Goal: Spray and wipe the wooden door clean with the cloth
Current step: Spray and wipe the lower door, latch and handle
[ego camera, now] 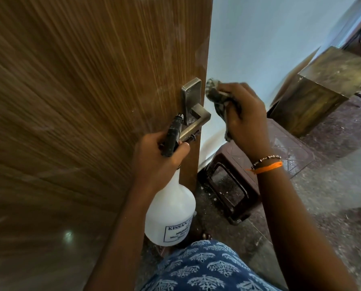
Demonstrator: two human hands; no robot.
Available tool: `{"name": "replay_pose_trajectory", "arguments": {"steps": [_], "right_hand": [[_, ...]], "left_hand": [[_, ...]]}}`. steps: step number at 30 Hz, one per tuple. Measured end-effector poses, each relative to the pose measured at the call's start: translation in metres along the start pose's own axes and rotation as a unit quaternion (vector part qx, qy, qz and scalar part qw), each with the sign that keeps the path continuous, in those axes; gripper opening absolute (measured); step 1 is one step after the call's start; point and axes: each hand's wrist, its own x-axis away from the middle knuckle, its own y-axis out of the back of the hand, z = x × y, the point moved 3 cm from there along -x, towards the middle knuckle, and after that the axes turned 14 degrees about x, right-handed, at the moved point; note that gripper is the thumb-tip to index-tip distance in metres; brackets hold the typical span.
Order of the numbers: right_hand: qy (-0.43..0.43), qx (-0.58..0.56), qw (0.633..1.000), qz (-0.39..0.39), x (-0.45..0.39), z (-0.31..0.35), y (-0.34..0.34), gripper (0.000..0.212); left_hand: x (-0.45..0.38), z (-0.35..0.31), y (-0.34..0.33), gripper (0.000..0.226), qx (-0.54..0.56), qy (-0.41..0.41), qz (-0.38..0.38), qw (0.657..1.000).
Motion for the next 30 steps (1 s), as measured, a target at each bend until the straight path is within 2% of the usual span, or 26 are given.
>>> {"name": "replay_pose_trajectory", "arguments": {"steps": [2, 4, 7, 10, 12, 14, 16, 18, 19, 20, 21, 23, 26, 28, 30], "right_hand": [[0.054, 0.113, 0.992, 0.027, -0.006, 0.016, -0.005, 0.032], [0.064, 0.212, 0.974, 0.052, -0.002, 0.026, -0.015, 0.032], [0.111, 0.282, 0.952, 0.051, 0.001, 0.040, -0.017, 0.033], [0.192, 0.369, 0.908, 0.056, 0.000, 0.044, -0.018, 0.033], [0.238, 0.368, 0.896, 0.068, 0.003, 0.040, -0.018, 0.036], [0.271, 0.305, 0.910, 0.079, 0.003, 0.031, -0.015, 0.044], [0.238, 0.149, 0.954, 0.105, -0.001, 0.012, -0.014, 0.048], [0.119, -0.101, 0.982, 0.111, 0.000, -0.011, -0.013, 0.038], [0.034, -0.210, 0.971, 0.108, 0.005, -0.021, -0.015, 0.036], [-0.041, -0.268, 0.958, 0.097, 0.011, -0.028, -0.017, 0.039], [-0.089, -0.277, 0.954, 0.078, 0.017, -0.032, -0.019, 0.042], [-0.091, -0.224, 0.970, 0.026, 0.019, -0.028, -0.020, 0.046], [0.072, -0.113, 0.991, 0.014, 0.008, 0.001, -0.019, 0.040], [0.171, 0.058, 0.983, 0.020, 0.011, 0.018, -0.027, 0.036], [0.162, 0.136, 0.977, -0.015, 0.019, 0.019, -0.035, 0.036]], "left_hand": [[-0.001, 0.000, 0.000, 0.027, 0.004, 0.001, 0.001, 1.000], [-0.001, 0.001, 0.000, 0.026, 0.003, 0.006, 0.001, 1.000], [-0.004, 0.005, 0.000, 0.017, -0.008, 0.000, 0.001, 1.000], [-0.006, 0.006, -0.002, 0.023, -0.004, -0.008, 0.005, 1.000], [-0.006, 0.004, -0.002, 0.028, 0.005, -0.008, 0.008, 1.000], [-0.007, 0.002, -0.004, 0.031, 0.008, -0.012, 0.010, 1.000], [-0.007, 0.000, -0.008, 0.032, 0.004, -0.019, 0.011, 1.000], [-0.005, 0.000, -0.010, 0.033, -0.002, -0.023, 0.010, 1.000], [-0.004, 0.000, -0.010, 0.033, -0.001, -0.022, 0.011, 1.000], [-0.002, 0.000, -0.010, 0.033, 0.002, -0.020, 0.010, 1.000], [-0.002, 0.001, -0.010, 0.033, 0.004, -0.017, 0.008, 1.000], [-0.002, 0.002, -0.010, 0.034, 0.007, -0.013, 0.007, 1.000], [-0.003, 0.002, -0.011, 0.033, 0.005, -0.015, 0.010, 1.000], [-0.004, 0.003, -0.010, 0.031, 0.007, -0.015, 0.010, 1.000], [-0.004, 0.005, -0.010, 0.027, 0.016, -0.011, 0.014, 1.000]]}}
